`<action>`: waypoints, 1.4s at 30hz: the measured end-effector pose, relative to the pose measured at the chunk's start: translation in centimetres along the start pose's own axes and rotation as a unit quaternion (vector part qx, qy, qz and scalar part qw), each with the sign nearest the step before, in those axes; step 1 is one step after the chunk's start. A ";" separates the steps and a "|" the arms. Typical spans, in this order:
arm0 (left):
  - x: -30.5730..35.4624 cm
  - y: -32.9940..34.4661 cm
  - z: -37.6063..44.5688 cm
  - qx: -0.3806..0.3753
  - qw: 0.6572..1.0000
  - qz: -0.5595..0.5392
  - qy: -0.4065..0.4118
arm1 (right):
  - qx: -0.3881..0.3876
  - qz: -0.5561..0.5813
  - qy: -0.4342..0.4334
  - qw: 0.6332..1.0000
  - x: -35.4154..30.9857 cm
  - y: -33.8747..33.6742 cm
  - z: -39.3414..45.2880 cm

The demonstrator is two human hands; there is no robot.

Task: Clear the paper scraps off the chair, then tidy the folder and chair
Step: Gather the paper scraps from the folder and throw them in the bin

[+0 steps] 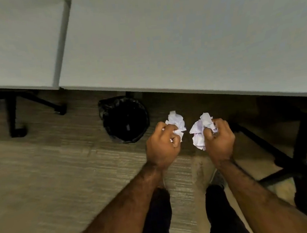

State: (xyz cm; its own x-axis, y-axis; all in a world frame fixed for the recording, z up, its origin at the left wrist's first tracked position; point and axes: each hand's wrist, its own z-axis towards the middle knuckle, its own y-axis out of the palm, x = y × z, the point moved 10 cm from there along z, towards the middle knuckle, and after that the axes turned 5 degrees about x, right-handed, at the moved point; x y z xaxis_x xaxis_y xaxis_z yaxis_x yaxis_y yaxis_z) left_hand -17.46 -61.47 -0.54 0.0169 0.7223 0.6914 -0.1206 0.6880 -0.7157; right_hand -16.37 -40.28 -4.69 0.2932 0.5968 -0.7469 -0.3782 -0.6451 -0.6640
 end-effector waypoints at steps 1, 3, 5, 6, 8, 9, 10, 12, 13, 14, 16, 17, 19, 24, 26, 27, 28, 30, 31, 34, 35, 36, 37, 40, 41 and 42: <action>-2.5 -1.2 0.0 0.013 1.000 0.005 -0.017 | -0.019 0.003 -0.010 1.000 -1.1 2.5 -0.7; -7.2 -3.1 -0.1 0.043 0.998 0.014 -0.041 | -0.051 0.005 -0.025 0.998 -2.7 7.5 -2.2; -11.6 -4.5 0.3 0.076 0.995 0.015 -0.063 | -0.070 0.007 -0.028 0.997 -3.9 12.2 -3.2; -13.8 -4.9 0.6 0.091 0.993 0.016 -0.075 | -0.084 0.006 -0.028 0.996 -4.4 14.5 -3.5; -18.0 -5.1 1.4 0.112 0.988 0.029 -0.098 | -0.109 0.015 -0.039 0.993 -5.5 19.0 -3.9; -19.9 -4.9 1.8 0.119 0.986 0.041 -0.109 | -0.118 0.019 -0.049 0.992 -5.9 21.1 -3.9; -21.9 -4.6 2.2 0.127 0.982 0.053 -0.125 | -0.127 0.016 -0.061 0.990 -6.1 23.3 -3.9; -26.1 -3.8 2.8 0.154 0.970 0.060 -0.179 | -0.161 -0.002 -0.076 0.984 -6.1 27.9 -3.8; -28.0 -3.3 3.0 0.162 0.964 0.056 -0.206 | -0.177 -0.013 -0.075 0.981 -5.8 30.1 -3.7; -29.7 -2.7 3.3 0.162 0.959 0.050 -0.226 | -0.186 -0.021 -0.080 0.979 -5.6 32.0 -3.7; -32.6 -1.0 4.0 0.150 0.960 0.047 -0.234 | -0.191 -0.017 -0.107 0.975 -5.8 35.4 -3.6; -33.8 -0.1 4.4 0.139 0.961 0.049 -0.234 | -0.193 -0.012 -0.121 0.973 -5.9 36.8 -3.7; -36.5 1.9 5.1 0.101 0.956 0.057 -0.268 | -0.211 -0.011 -0.160 0.964 -5.8 39.7 -4.1; -41.1 5.9 5.9 0.048 0.950 0.095 -0.294 | -0.239 -0.072 -0.214 0.944 -2.8 45.9 -4.0; -42.5 8.1 5.5 -0.007 0.952 0.096 -0.290 | -0.286 -0.121 -0.192 0.931 -0.6 48.4 -4.5; -43.0 9.6 5.4 -0.067 0.949 0.149 -0.269 | -0.332 -0.146 -0.181 0.914 0.5 49.7 -5.5; -43.3 11.0 5.1 -0.129 0.940 0.210 -0.236 | -0.375 -0.166 -0.184 0.893 1.3 50.7 -6.6; -43.6 12.8 4.4 -0.198 0.927 0.270 -0.168 | -0.405 -0.187 -0.217 0.868 1.7 51.2 -7.6; -43.7 13.1 3.9 -0.209 0.927 0.272 -0.153 | -0.405 -0.191 -0.226 0.865 1.6 50.9 -7.7; -44.1 12.3 2.7 -0.179 0.944 0.183 -0.207 | -0.409 -0.198 -0.262 0.851 1.0 49.8 -7.5; -43.9 11.7 2.4 -0.158 0.947 0.141 -0.242 | -0.413 -0.203 -0.275 0.844 0.7 49.2 -7.7; -43.4 11.1 2.0 -0.141 0.947 0.114 -0.264 | -0.414 -0.208 -0.285 0.839 0.4 48.4 -7.9; -42.4 10.5 1.8 -0.128 0.949 0.103 -0.270 | -0.415 -0.211 -0.291 0.836 0.0 47.6 -8.1; -38.8 8.6 1.1 -0.130 0.954 0.129 -0.236 | -0.407 -0.222 -0.310 0.830 -1.6 44.8 -8.6; -37.6 7.8 0.9 -0.123 0.956 0.145 -0.222 | -0.407 -0.226 -0.315 0.827 -2.3 43.8 -8.8; -36.3 6.9 0.6 -0.116 0.958 0.159 -0.209 | -0.410 -0.229 -0.319 0.823 -2.8 42.6 -8.9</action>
State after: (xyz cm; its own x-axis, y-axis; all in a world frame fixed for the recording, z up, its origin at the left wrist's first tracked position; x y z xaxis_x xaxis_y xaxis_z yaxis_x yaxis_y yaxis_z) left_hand -19.53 -82.98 -30.54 -0.3896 0.8398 0.3782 0.1714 0.4696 -0.8661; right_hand -25.47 -73.68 -31.19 -0.3795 0.8274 -0.4140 0.4402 -0.2321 -0.8674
